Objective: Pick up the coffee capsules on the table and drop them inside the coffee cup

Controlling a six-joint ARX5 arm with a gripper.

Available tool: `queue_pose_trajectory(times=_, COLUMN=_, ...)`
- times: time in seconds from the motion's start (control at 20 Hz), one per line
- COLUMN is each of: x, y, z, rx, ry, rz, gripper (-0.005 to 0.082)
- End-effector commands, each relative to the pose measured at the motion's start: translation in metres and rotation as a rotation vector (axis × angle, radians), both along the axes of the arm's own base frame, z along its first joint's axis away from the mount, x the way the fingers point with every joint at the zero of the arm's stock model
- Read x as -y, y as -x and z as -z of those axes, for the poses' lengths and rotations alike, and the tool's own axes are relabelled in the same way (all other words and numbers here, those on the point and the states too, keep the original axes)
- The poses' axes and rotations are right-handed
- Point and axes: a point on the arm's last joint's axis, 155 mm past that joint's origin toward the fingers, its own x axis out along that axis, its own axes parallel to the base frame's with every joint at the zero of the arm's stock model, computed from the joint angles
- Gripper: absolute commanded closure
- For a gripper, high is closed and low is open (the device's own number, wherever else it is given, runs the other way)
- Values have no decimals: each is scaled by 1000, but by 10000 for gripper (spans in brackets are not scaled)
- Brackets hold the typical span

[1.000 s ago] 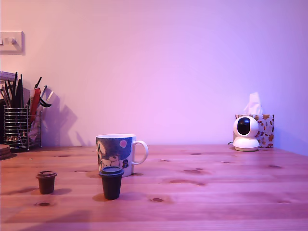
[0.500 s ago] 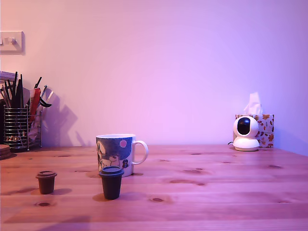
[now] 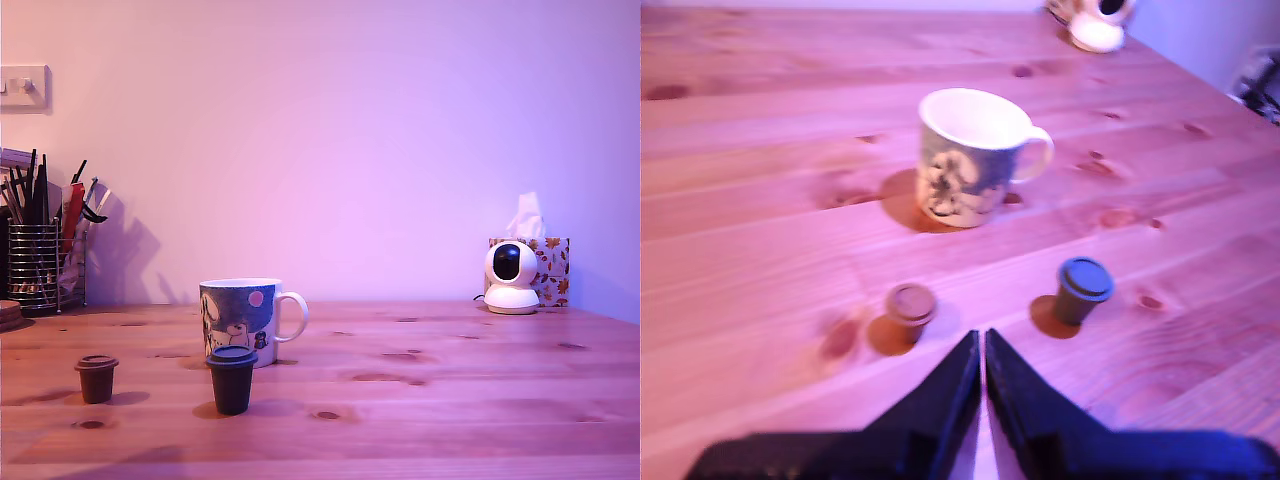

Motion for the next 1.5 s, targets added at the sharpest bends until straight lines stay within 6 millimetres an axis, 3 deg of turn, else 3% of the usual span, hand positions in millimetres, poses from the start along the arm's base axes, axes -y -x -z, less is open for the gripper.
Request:
queue_pose_trajectory(times=0.0, x=3, y=-4, z=-5, rx=15, ry=-1, rz=11, gripper=789)
queue_pose_trajectory(times=0.1, x=4, y=-5, z=6, rx=-31, ry=-7, rz=12, gripper=709)
queue_pose_trajectory(times=0.25, x=7, y=-11, z=15, rx=-62, ry=-12, rz=24, gripper=331)
queue_pose_trajectory(times=0.3, x=10, y=-11, z=20, rx=-78, ry=-15, rz=34, gripper=296)
queue_pose_trajectory(times=0.6, x=13, y=-17, z=52, rx=-168, ry=-75, rz=43, gripper=324)
queue_pose_trajectory(times=0.95, x=18, y=-33, z=58, rx=-166, ry=-45, rz=38, gripper=318)
queue_pose_trajectory(times=1.15, x=12, y=-42, z=77, rx=-151, ry=-147, rz=35, gripper=226)
queue_pose_trajectory(times=1.45, x=14, y=-57, z=90, rx=-90, ry=-221, rz=60, gripper=145)
